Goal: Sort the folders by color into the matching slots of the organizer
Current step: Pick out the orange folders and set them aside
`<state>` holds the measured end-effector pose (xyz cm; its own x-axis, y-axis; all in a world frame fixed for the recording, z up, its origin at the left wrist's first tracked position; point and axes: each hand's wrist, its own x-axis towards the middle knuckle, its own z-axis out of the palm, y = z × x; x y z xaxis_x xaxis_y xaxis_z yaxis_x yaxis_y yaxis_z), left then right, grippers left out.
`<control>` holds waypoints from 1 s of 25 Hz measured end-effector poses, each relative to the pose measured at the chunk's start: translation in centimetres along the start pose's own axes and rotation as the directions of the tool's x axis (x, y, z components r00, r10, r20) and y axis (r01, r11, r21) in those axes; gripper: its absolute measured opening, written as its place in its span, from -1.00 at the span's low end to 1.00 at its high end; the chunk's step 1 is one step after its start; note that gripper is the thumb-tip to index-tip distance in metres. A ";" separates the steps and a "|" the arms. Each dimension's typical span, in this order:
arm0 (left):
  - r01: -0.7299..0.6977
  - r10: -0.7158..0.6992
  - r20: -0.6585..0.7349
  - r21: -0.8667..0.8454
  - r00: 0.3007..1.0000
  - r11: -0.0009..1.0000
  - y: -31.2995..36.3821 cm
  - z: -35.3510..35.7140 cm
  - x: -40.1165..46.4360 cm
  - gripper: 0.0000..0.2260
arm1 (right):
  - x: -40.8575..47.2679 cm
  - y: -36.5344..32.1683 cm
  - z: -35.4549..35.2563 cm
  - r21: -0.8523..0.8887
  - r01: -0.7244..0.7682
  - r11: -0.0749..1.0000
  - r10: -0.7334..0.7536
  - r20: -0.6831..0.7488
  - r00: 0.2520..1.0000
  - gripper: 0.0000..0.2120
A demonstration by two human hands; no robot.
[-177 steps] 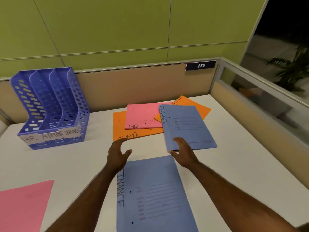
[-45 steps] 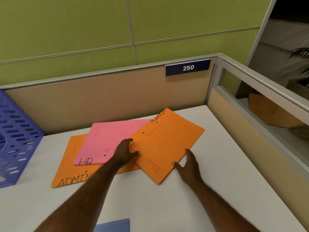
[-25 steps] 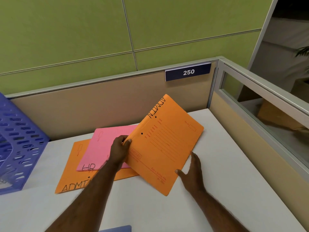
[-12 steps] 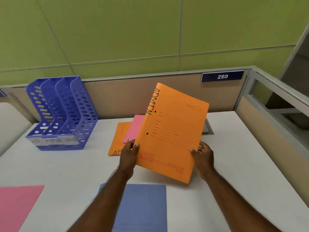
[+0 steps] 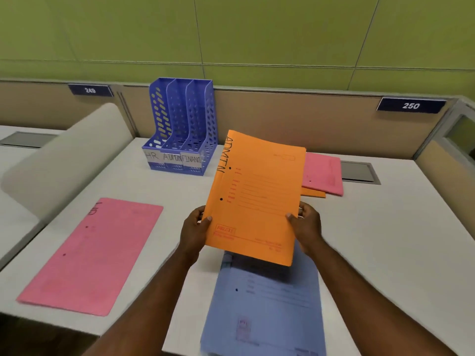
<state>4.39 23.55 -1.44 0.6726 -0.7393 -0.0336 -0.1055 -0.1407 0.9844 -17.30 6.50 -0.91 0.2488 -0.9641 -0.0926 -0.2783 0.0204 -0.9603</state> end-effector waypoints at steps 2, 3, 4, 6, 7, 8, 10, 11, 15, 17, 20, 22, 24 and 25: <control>0.024 -0.024 -0.039 0.004 0.999 1.000 -1.2 -3.4 -1.4 -0.72 | -2.2 -0.1 2.5 -0.048 0.000 0.999 0.003 0.055 0.999 -0.68; 0.034 -0.033 -0.057 0.006 0.998 0.999 -1.8 -5.4 -2.2 -0.72 | -3.4 -0.1 3.9 -0.077 0.001 0.997 0.006 0.087 0.996 -0.69; 0.043 -0.042 -0.069 0.010 0.997 0.999 -2.3 -7.1 -2.8 -0.73 | -4.5 -0.1 5.1 -0.107 0.003 0.994 0.010 0.120 0.993 -0.69; 0.071 -0.069 -0.095 0.019 0.993 0.997 -3.4 -10.1 -4.0 -0.74 | -6.3 0.0 7.4 -0.170 0.007 0.985 0.024 0.180 0.983 -0.71; 0.093 -0.090 -0.108 0.027 0.990 0.995 -4.1 -11.4 -4.5 -0.74 | -7.1 0.1 8.4 -0.202 0.002 0.979 0.039 0.198 0.979 -0.72; 0.119 -0.113 -0.122 0.038 0.986 0.992 -4.7 -12.6 -5.1 -0.74 | -8.0 0.2 9.5 -0.234 -0.001 0.972 0.053 0.214 0.975 -0.73; 0.162 -0.151 -0.142 0.070 0.978 0.984 -6.0 -14.5 -6.0 -0.73 | -9.4 0.7 11.3 -0.299 0.008 0.954 0.067 0.241 0.968 -0.74; 0.178 -0.164 -0.146 0.088 0.976 0.980 -6.6 -15.3 -6.3 -0.73 | -10.0 1.0 12.1 -0.329 0.017 0.944 0.070 0.253 0.965 -0.74; 0.261 -0.238 -0.153 0.157 0.959 0.953 -8.6 -17.4 -7.1 -0.74 | -12.1 2.0 14.6 -0.404 0.019 0.915 0.100 0.273 0.957 -0.81; 0.307 -0.282 -0.149 0.184 0.948 0.934 -9.5 -18.1 -7.3 -0.74 | -12.7 2.3 15.3 -0.446 0.023 0.895 0.115 0.280 0.953 -0.82; 0.350 -0.324 -0.151 0.206 0.934 0.914 -10.5 -18.7 -7.5 -0.74 | -13.4 2.5 16.0 -0.467 0.033 0.884 0.119 0.293 0.949 -0.83; 0.362 -0.336 -0.146 0.226 0.931 0.904 -10.8 -19.0 -7.5 -0.74 | -13.6 2.5 16.1 -0.488 0.037 0.872 0.131 0.306 0.943 -0.81; 0.363 -0.339 -0.138 0.245 0.931 0.899 -11.0 -19.3 -7.4 -0.73 | -13.6 2.5 16.3 -0.511 0.027 0.859 0.154 0.308 0.939 -0.78; 0.362 -0.337 -0.137 0.256 0.932 0.896 -11.1 -19.4 -7.3 -0.73 | -13.7 2.3 16.3 -0.526 0.032 0.850 0.154 0.306 0.939 -0.79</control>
<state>14.84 43.26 -8.78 0.7622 -0.5514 -0.3391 -0.0393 -0.5623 0.8260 -6.24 24.04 -6.19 0.4747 -0.8216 -0.3157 -0.7167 -0.1526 -0.6804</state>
